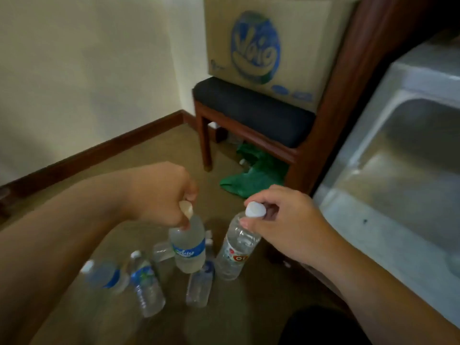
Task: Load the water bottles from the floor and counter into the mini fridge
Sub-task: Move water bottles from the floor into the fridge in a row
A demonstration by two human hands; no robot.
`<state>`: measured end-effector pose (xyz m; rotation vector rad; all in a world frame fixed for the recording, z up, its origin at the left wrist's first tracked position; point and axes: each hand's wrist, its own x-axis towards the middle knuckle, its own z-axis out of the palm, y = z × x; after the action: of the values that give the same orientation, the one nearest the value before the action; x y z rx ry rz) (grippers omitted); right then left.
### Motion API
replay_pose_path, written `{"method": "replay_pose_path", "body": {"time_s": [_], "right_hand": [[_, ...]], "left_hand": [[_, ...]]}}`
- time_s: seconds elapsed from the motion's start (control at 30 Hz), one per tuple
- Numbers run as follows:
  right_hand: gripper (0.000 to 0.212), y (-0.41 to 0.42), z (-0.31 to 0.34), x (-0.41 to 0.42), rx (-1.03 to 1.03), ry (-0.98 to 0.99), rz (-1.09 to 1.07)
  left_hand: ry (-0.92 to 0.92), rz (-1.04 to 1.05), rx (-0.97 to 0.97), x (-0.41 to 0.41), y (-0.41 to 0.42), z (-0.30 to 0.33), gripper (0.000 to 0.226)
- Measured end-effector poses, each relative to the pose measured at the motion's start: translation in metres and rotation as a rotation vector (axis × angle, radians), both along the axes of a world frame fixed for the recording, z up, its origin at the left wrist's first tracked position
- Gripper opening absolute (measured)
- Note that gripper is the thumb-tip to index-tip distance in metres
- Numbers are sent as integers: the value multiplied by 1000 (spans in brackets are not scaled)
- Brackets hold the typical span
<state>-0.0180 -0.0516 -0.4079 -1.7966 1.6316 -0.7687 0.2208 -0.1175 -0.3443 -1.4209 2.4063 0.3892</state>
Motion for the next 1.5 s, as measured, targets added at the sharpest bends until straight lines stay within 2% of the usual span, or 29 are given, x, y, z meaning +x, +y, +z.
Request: {"method": "replay_pose_path", "body": {"time_s": [0.2, 0.33, 0.43, 0.57, 0.7, 0.8, 0.87, 1.0, 1.17, 1.27, 1.4, 1.5], "right_hand": [[20, 34, 19, -96, -119, 16, -282], [25, 53, 7, -148, -142, 88, -509], [21, 61, -15, -181, -251, 110, -715], [25, 55, -46, -219, -320, 158, -905], [34, 44, -59, -250, -377, 106, -1079], [30, 32, -67, -274, -451, 93, -1211], [26, 27, -72, -289, -457, 57, -1262], [25, 20, -80, -310, -458, 162, -1313], [25, 12, -94, -317, -620, 260, -1331], [28, 7, -99, -312, -633, 201, -1321], [42, 3, -103, -303, -567, 210, -1338], [58, 4, -106, -292, -521, 125, -1363]], "left_hand": [[211, -191, -72, -73, -3, 12, 19], [315, -327, -144, -122, -1, 1, 20], [370, -398, -164, -154, 0, -8, 19], [468, -380, -169, -187, 5, -21, 19], [538, -316, -156, -214, 4, -39, 21], [574, -276, -166, -230, 4, -49, 23], [618, -245, -172, -240, 5, -52, 22], [662, -226, -136, -256, 4, -55, 19], [677, -248, -112, -270, 3, -64, 16], [697, -258, -84, -273, 5, -69, 15], [714, -267, -55, -273, 6, -71, 15], [703, -280, -40, -273, 7, -70, 13]]}}
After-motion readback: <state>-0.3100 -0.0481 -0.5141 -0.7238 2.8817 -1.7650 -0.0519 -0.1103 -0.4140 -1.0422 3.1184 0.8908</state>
